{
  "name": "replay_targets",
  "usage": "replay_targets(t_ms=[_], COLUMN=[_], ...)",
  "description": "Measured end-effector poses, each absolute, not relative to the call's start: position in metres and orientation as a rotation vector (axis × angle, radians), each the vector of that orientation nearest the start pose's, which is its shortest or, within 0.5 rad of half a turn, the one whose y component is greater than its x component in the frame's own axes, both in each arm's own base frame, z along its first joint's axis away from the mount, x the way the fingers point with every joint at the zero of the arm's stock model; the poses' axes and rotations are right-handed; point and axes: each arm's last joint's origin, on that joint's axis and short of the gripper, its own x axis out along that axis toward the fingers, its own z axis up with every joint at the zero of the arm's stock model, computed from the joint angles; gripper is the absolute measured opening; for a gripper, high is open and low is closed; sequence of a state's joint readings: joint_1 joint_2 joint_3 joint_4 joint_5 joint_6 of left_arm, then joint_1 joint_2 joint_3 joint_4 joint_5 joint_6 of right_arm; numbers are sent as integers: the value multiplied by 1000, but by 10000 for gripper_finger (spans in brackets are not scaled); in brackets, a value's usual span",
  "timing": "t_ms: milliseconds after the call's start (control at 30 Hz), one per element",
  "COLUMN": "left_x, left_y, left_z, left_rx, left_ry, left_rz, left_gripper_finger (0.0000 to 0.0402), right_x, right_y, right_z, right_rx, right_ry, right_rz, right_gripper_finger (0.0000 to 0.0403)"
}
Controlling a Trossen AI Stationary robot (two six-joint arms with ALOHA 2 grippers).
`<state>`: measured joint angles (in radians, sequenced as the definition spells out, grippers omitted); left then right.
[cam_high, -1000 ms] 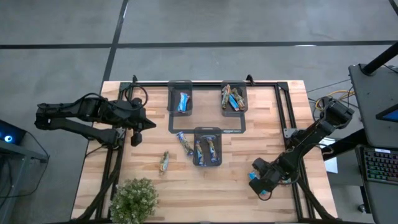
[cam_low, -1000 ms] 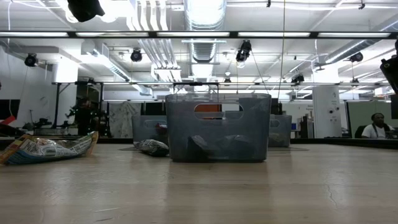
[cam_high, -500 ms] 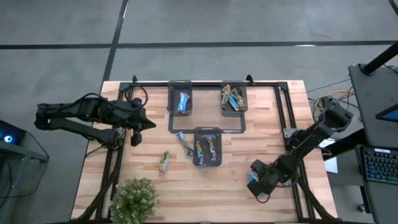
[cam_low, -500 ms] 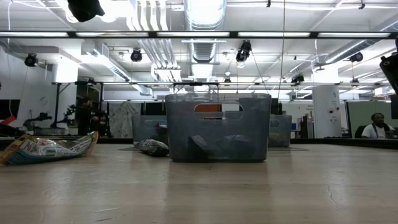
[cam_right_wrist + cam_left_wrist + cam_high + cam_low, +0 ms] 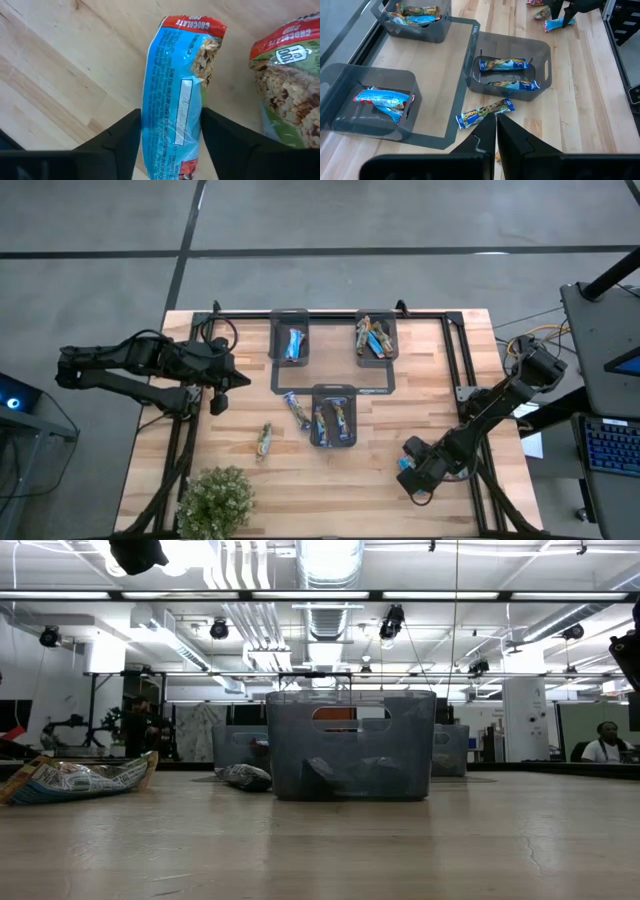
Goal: Pick and place Granola Bars by type
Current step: Put the red granola bar into the left black bin
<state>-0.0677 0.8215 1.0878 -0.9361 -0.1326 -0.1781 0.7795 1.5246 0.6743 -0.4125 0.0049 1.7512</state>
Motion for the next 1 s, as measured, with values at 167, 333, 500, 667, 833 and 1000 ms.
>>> replay_targets(t_ms=[167, 333, 500, 667, 833, 1000], left_x=[136, 136, 136, 136, 136, 136], left_y=[-5, -5, -5, -5, -5, -5], left_z=[359, 359, 359, 359, 359, 359], left_rx=[-105, -105, -105, -105, -105, -105], left_ry=[658, 659, 659, 659, 658, 658], left_rz=[121, 122, 122, 122, 122, 122], left_gripper_finger=[0, 0, 0, 0, 0, 0], right_x=[173, 173, 174, 173, 174, 174], right_y=[171, 171, 172, 172, 172, 170], right_z=[130, 130, 131, 136, 143, 149], right_rx=[969, 968, 974, 991, 1021, 1032], right_ry=[1334, 1339, 1338, 1326, 1303, 1240], right_rz=[-515, -511, -503, -480, -447, -444], right_gripper_finger=[145, 108, 91, 81, 69, 60])
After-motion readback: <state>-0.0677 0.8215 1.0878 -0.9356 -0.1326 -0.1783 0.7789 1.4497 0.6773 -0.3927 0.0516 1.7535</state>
